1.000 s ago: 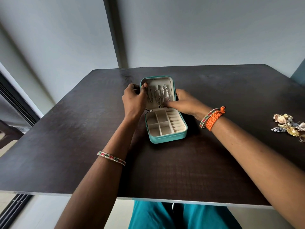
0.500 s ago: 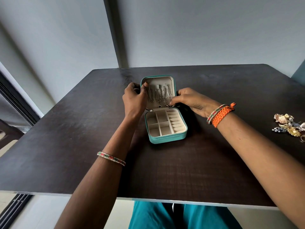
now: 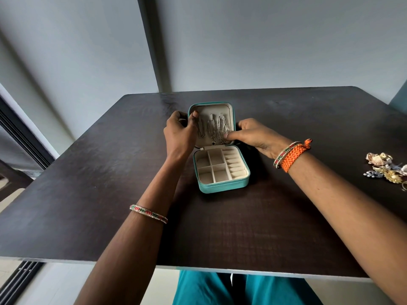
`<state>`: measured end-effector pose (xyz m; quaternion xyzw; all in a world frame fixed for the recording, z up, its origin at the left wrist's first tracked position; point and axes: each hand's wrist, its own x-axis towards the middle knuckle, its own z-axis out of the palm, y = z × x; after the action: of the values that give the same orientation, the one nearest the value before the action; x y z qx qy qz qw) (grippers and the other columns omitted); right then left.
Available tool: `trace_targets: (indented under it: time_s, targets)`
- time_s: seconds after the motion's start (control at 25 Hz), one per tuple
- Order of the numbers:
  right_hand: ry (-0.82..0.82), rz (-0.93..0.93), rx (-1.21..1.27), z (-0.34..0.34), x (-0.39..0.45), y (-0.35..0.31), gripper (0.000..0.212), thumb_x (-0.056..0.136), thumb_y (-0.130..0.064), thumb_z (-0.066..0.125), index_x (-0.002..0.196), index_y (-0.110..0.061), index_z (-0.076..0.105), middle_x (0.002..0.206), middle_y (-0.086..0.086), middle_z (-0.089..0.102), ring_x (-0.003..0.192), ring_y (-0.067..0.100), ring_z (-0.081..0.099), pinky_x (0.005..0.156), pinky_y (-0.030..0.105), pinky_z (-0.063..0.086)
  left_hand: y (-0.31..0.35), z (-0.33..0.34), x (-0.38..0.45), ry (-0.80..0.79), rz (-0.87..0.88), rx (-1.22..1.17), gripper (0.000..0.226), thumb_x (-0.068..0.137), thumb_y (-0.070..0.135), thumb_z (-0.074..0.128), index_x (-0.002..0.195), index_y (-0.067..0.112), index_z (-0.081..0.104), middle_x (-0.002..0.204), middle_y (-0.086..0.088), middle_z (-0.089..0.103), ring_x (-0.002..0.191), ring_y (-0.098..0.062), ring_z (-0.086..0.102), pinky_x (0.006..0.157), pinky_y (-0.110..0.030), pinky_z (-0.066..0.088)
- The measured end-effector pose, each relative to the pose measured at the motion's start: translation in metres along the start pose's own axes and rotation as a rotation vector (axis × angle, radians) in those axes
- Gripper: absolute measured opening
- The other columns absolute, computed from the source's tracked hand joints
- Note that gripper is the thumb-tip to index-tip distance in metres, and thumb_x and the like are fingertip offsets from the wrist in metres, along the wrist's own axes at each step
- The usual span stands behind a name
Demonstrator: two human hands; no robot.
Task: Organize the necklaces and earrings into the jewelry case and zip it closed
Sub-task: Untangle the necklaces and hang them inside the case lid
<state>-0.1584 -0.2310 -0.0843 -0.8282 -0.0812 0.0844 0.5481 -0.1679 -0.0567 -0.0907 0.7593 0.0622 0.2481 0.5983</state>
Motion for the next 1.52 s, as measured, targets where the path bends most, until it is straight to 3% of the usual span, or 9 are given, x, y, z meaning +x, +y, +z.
trace_targets:
  time_s: [0.12, 0.24, 0.44, 0.8, 0.88, 1.0, 1.16, 1.4, 1.52]
  targets:
    - [0.054, -0.011, -0.062, 0.004, 0.000, 0.002, 0.037, 0.074, -0.035, 0.073, 0.102, -0.011, 0.066, 0.101, 0.009, 0.071, 0.098, 0.024, 0.066, 0.095, 0.044, 0.050, -0.001, -0.001, 0.001, -0.002, 0.010, 0.001, 0.031, 0.089, 0.034, 0.060, 0.091, 0.003, 0.062, 0.079, -0.007, 0.065, 0.067, -0.013, 0.054, 0.064, -0.029, 0.046]
    - [0.082, -0.027, -0.100, 0.008, 0.002, 0.004, 0.038, 0.072, -0.031, 0.071, 0.104, -0.013, 0.064, 0.099, 0.007, 0.070, 0.093, 0.023, 0.067, 0.091, 0.044, 0.052, -0.001, 0.000, 0.001, -0.005, 0.010, 0.002, 0.031, 0.089, 0.034, 0.061, 0.090, 0.003, 0.062, 0.079, -0.007, 0.065, 0.067, -0.013, 0.055, 0.065, -0.029, 0.047]
    - [0.068, 0.056, -0.026, 0.009, -0.001, 0.000, 0.071, 0.050, -0.042, 0.069, 0.114, -0.012, 0.059, 0.108, 0.009, 0.066, 0.102, 0.024, 0.062, 0.094, 0.044, 0.050, -0.001, 0.001, 0.000, -0.021, 0.008, -0.007, 0.030, 0.090, 0.034, 0.061, 0.090, 0.005, 0.062, 0.077, -0.004, 0.063, 0.062, -0.008, 0.052, 0.061, -0.026, 0.043]
    - [0.089, -0.044, -0.058, 0.012, 0.002, 0.006, 0.045, 0.066, -0.035, 0.068, 0.104, -0.011, 0.063, 0.098, 0.008, 0.069, 0.095, 0.023, 0.066, 0.086, 0.038, 0.053, -0.001, 0.001, 0.000, -0.017, 0.021, -0.005, 0.031, 0.090, 0.033, 0.060, 0.090, 0.002, 0.061, 0.077, -0.006, 0.064, 0.066, -0.012, 0.053, 0.064, -0.028, 0.045]
    - [0.067, -0.006, -0.056, 0.009, 0.000, 0.002, 0.048, 0.068, -0.043, 0.070, 0.104, -0.013, 0.060, 0.101, 0.006, 0.066, 0.096, 0.021, 0.063, 0.084, 0.037, 0.052, -0.001, 0.001, 0.000, -0.012, 0.024, 0.002, 0.032, 0.090, 0.033, 0.060, 0.090, 0.001, 0.062, 0.076, -0.005, 0.063, 0.065, -0.012, 0.052, 0.064, -0.028, 0.044]
    - [0.114, 0.041, -0.012, 0.008, -0.002, -0.001, 0.034, 0.083, -0.047, 0.064, 0.074, -0.024, 0.040, 0.073, -0.006, 0.042, 0.065, 0.006, 0.040, 0.056, 0.025, 0.032, -0.001, 0.001, 0.000, -0.006, 0.031, 0.011, 0.032, 0.090, 0.034, 0.060, 0.089, 0.002, 0.062, 0.075, -0.004, 0.063, 0.062, -0.010, 0.051, 0.063, -0.028, 0.042]
    - [0.219, -0.047, -0.011, 0.012, -0.005, -0.003, 0.041, 0.091, -0.034, 0.057, 0.060, -0.022, 0.035, 0.055, -0.007, 0.030, 0.048, 0.007, 0.029, 0.047, 0.025, 0.023, 0.000, 0.001, 0.000, -0.010, 0.055, 0.016, 0.030, 0.090, 0.034, 0.059, 0.089, 0.004, 0.062, 0.070, 0.001, 0.061, 0.058, -0.005, 0.049, 0.061, -0.027, 0.042]
    - [0.165, -0.054, -0.015, 0.011, 0.005, 0.008, 0.024, 0.082, -0.034, 0.059, 0.072, -0.014, 0.049, 0.065, -0.001, 0.042, 0.057, 0.012, 0.040, 0.056, 0.027, 0.033, -0.002, 0.001, -0.001, -0.018, 0.064, 0.014, 0.028, 0.091, 0.032, 0.059, 0.089, 0.004, 0.061, 0.073, -0.002, 0.062, 0.062, -0.010, 0.052, 0.063, -0.028, 0.043]
    - [0.135, -0.026, -0.036, 0.011, 0.009, 0.012, 0.045, 0.067, -0.040, 0.063, 0.095, -0.006, 0.061, 0.090, 0.009, 0.066, 0.080, 0.021, 0.062, 0.067, 0.032, 0.046, -0.003, 0.001, 0.000, -0.021, 0.057, 0.005, 0.029, 0.091, 0.032, 0.059, 0.089, 0.004, 0.061, 0.073, -0.002, 0.062, 0.062, -0.010, 0.051, 0.061, -0.028, 0.042]
